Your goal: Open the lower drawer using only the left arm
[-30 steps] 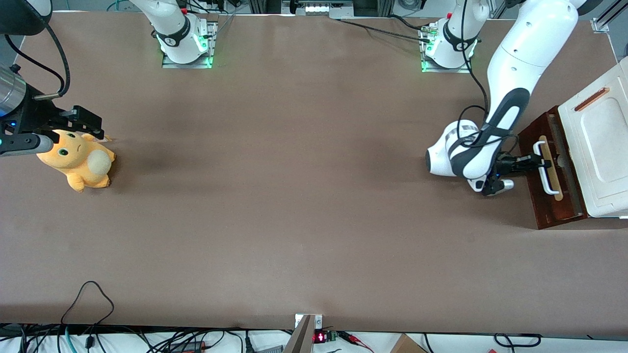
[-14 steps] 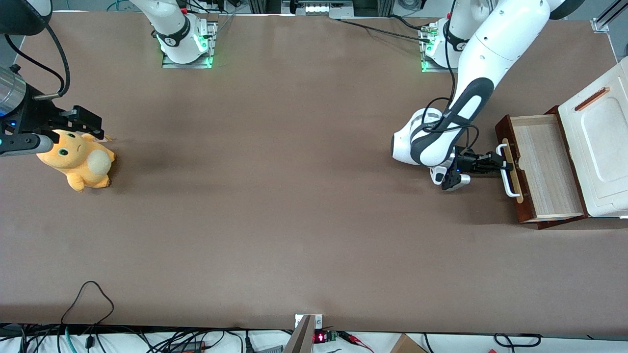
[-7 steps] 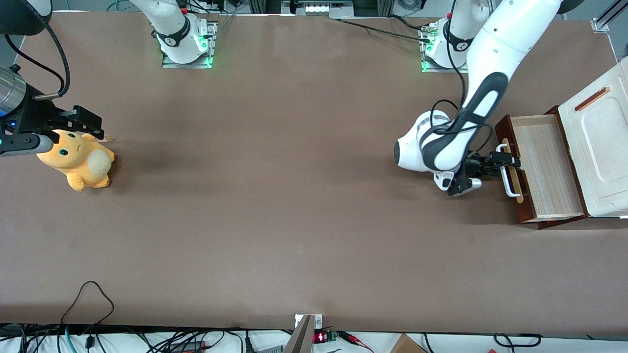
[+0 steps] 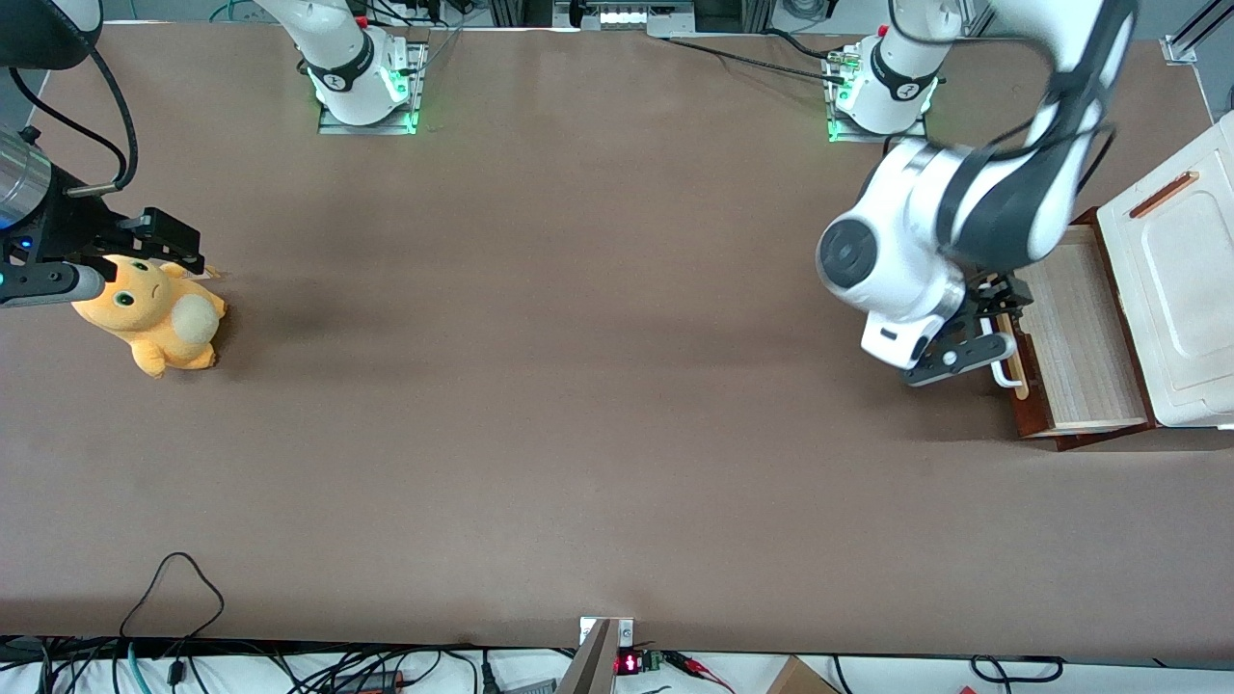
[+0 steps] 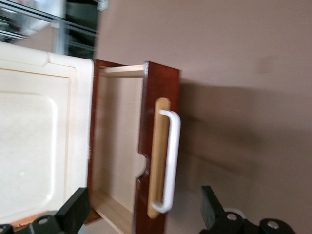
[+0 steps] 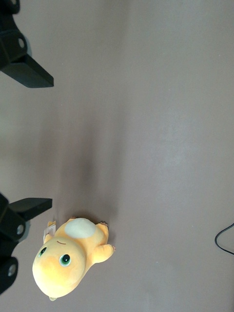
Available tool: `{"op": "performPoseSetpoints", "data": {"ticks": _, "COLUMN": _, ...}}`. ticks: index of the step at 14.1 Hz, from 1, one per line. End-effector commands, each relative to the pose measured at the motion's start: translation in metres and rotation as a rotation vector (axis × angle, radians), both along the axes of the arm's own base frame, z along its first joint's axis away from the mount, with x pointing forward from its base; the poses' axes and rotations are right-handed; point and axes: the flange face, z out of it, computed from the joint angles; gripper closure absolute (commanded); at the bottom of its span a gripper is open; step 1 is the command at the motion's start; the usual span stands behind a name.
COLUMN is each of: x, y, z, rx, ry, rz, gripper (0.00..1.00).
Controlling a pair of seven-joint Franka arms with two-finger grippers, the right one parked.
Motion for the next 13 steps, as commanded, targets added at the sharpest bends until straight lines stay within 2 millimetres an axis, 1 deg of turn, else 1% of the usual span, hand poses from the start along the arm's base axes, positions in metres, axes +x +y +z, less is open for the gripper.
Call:
{"op": "performPoseSetpoints", "data": {"ticks": 1, "x": -0.001, "y": 0.024, "z": 0.069, "rx": -0.250, "ry": 0.004, "rz": 0.016, "gripper": 0.00}}
{"op": "performPoseSetpoints", "data": {"ticks": 2, "x": 0.002, "y": 0.039, "z": 0.089, "rx": -0.336, "ry": 0.014, "rz": 0.016, "gripper": 0.00}}
{"op": "performPoseSetpoints", "data": {"ticks": 3, "x": 0.003, "y": 0.059, "z": 0.107, "rx": -0.423, "ry": 0.029, "rz": 0.000, "gripper": 0.00}}
{"op": "performPoseSetpoints", "data": {"ticks": 5, "x": 0.000, "y": 0.094, "z": 0.129, "rx": -0.550, "ry": 0.051, "rz": -0.047, "gripper": 0.00}}
{"op": "performPoseSetpoints", "data": {"ticks": 6, "x": -0.003, "y": 0.117, "z": 0.139, "rx": -0.598, "ry": 0.055, "rz": -0.077, "gripper": 0.00}}
{"op": "performPoseSetpoints", "data": {"ticks": 7, "x": -0.005, "y": 0.131, "z": 0.147, "rx": -0.631, "ry": 0.057, "rz": -0.111, "gripper": 0.00}}
{"op": "performPoseSetpoints", "data": {"ticks": 8, "x": -0.007, "y": 0.141, "z": 0.153, "rx": -0.657, "ry": 0.062, "rz": -0.150, "gripper": 0.00}}
{"op": "performPoseSetpoints", "data": {"ticks": 9, "x": -0.008, "y": 0.144, "z": 0.155, "rx": -0.659, "ry": 0.069, "rz": -0.177, "gripper": 0.00}}
{"op": "performPoseSetpoints", "data": {"ticks": 13, "x": -0.010, "y": 0.143, "z": 0.159, "rx": -0.662, "ry": 0.093, "rz": -0.256, "gripper": 0.00}}
